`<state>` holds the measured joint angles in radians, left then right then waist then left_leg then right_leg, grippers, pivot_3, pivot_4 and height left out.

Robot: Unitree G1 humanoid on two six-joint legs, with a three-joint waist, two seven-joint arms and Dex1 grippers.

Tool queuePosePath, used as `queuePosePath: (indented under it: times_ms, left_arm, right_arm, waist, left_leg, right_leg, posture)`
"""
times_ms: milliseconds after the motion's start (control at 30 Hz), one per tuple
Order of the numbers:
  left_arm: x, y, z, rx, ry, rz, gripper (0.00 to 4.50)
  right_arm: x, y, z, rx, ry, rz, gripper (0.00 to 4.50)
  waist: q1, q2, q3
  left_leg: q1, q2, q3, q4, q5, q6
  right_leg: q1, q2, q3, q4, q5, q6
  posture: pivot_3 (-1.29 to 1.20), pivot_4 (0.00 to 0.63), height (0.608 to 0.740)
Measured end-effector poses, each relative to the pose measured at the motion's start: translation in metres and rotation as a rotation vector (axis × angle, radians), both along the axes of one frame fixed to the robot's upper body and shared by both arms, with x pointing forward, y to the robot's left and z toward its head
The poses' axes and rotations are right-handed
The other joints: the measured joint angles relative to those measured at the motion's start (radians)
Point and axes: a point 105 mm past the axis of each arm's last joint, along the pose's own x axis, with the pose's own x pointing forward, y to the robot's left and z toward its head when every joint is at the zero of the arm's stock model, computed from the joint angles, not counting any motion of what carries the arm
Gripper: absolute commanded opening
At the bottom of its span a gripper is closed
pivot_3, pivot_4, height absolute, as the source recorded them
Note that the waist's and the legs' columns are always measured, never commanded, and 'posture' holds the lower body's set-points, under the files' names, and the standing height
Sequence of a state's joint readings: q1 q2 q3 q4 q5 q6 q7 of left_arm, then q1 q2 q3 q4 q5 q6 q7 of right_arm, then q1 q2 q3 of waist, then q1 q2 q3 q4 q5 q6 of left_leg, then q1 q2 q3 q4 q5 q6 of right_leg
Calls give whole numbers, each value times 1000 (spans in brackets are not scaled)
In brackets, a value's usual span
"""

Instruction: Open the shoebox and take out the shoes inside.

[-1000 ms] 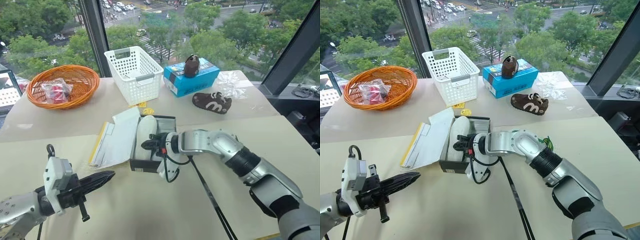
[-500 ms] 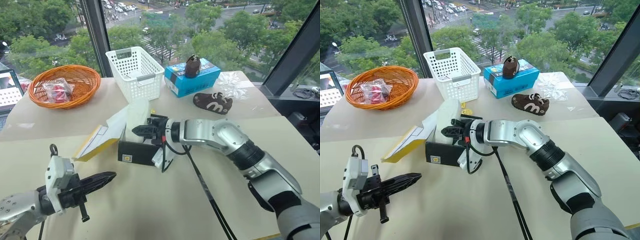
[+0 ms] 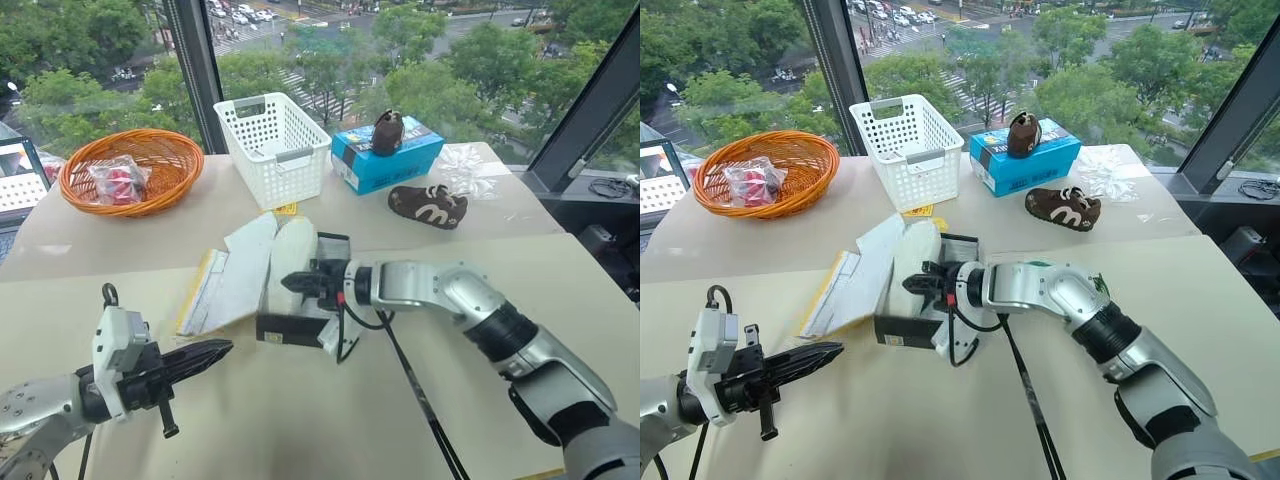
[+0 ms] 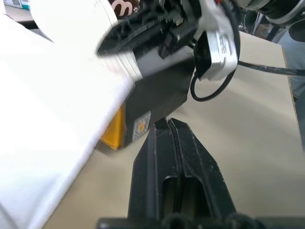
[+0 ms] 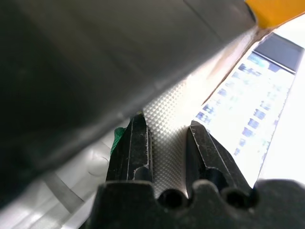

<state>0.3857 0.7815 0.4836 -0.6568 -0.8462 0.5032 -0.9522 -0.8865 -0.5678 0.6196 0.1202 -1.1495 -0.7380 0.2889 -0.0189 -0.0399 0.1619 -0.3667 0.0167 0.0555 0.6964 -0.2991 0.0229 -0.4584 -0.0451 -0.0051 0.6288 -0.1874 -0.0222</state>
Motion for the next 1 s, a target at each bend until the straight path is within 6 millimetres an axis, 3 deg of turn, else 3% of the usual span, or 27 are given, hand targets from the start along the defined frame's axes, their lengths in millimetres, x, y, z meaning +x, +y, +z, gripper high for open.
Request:
queuePosePath:
  times_ms: [133,367,433,567,733,867,933,1000]
  left_arm:
    - [0,-1,0,-2,2,-6,0]
    - [1,-3,0,-5,-1,-14,0]
    - [1,-3,0,-6,2,-13,0]
    - [1,-2,-1,-6,5,-12,0]
    - [-1,-2,-4,-5,21,-8,0]
    - [-1,-2,-3,-4,17,-8,0]
    - [-1,-1,-3,-2,21,-8,0]
    - [-2,-1,-3,-2,23,-7,0]
  right_arm:
    - [30,-16,1,-1,-48,-97,547]
    - [46,-23,-1,-1,-76,-120,547]
    - [38,-19,0,4,-53,-94,547]
    - [-12,7,1,47,43,114,547]
    - [1,3,7,55,32,57,547]
    - [-11,14,14,105,64,98,547]
    - [-2,12,24,124,43,66,547]
    - [-8,16,39,192,86,72,547]
  waist:
    - [-3,0,0]
    - [-8,0,0]
    - [-8,0,0]
    - [-15,0,0]
    - [-14,0,0]
    - [-16,-1,0]
    - [-19,-1,0]
    - [-18,-1,0]
  left_leg:
    - [1,0,1,0,0,0]
    - [-1,0,0,-1,0,0]
    - [-1,0,0,-1,0,1]
    - [-1,0,0,-2,-1,1]
    - [-1,-1,0,1,-1,1]
    - [0,0,0,1,0,1]
    - [0,0,0,1,0,1]
    - [0,0,0,1,0,1]
  right_leg:
    - [0,1,1,1,0,0]
    - [-1,1,1,-1,0,0]
    - [-1,1,1,-2,0,0]
    - [-1,1,1,-1,0,1]
    - [1,0,1,-1,1,2]
    - [0,1,2,1,1,2]
    - [0,1,2,1,1,2]
    - [0,1,2,0,1,2]
  posture:
    - [0,150,736]
    - [0,150,736]
    - [0,150,736]
    - [0,150,736]
    - [0,150,736]
    - [0,150,736]
    - [0,150,736]
    - [0,150,736]
